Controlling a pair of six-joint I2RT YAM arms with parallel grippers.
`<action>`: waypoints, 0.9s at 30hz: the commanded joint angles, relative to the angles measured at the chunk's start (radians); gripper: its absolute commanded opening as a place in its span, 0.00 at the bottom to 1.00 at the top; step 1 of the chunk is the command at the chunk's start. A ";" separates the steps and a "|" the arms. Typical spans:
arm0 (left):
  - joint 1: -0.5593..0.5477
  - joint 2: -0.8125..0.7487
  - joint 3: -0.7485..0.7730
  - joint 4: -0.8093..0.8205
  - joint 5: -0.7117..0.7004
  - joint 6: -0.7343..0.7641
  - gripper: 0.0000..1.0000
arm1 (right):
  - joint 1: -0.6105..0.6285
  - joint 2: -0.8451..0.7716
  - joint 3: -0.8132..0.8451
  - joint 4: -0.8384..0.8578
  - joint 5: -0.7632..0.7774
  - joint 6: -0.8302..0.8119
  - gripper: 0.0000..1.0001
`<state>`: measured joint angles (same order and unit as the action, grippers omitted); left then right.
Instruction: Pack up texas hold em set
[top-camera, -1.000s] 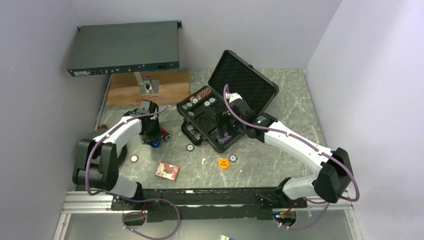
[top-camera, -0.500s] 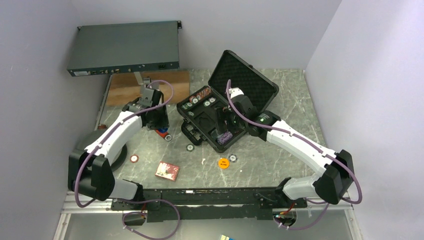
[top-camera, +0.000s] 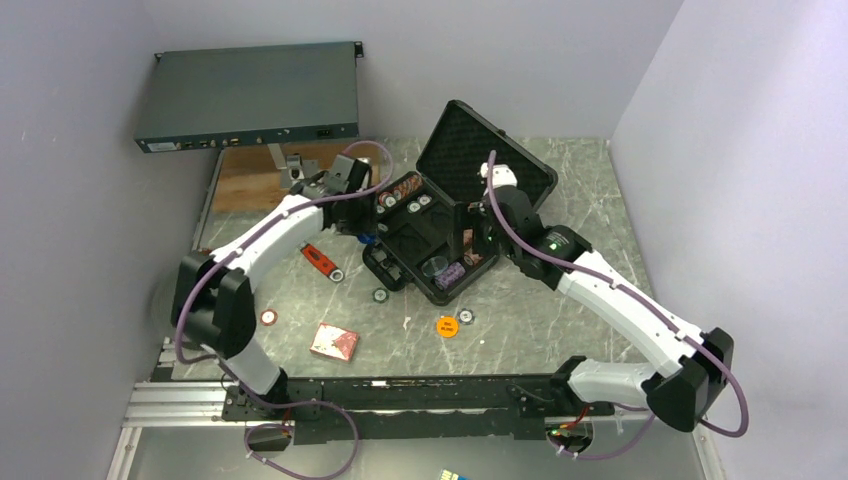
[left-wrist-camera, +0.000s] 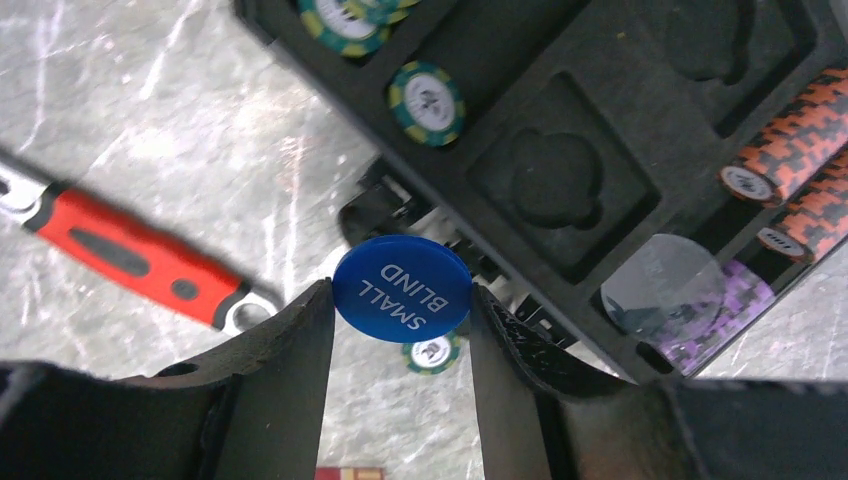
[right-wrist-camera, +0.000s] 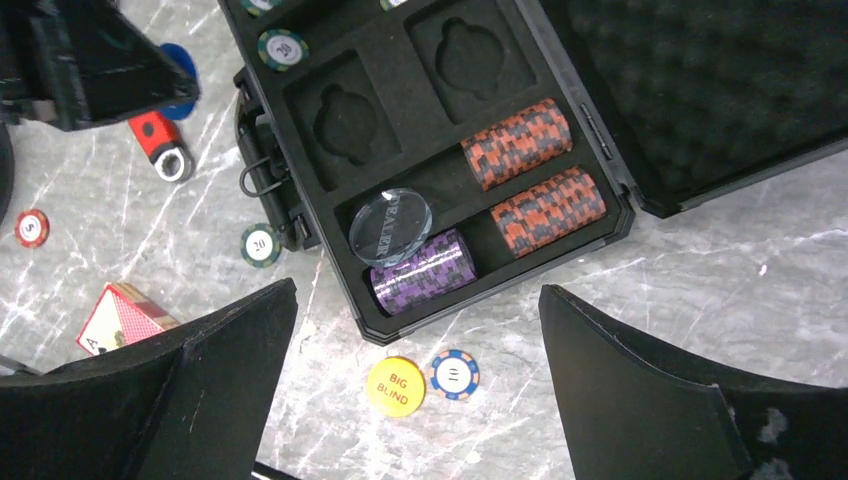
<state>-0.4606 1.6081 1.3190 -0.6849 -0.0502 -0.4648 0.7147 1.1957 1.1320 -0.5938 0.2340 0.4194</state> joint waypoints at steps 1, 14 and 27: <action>-0.041 0.060 0.100 0.063 0.030 0.013 0.37 | -0.009 -0.060 0.022 -0.011 0.056 0.025 0.94; -0.117 0.209 0.203 0.123 0.078 0.043 0.36 | -0.021 -0.178 -0.002 -0.043 0.171 0.080 0.94; -0.149 0.325 0.232 0.143 0.072 0.069 0.34 | -0.025 -0.191 -0.017 -0.039 0.152 0.091 0.94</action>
<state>-0.6018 1.9137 1.5078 -0.5800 0.0078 -0.4160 0.6945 1.0023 1.1187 -0.6434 0.3847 0.4984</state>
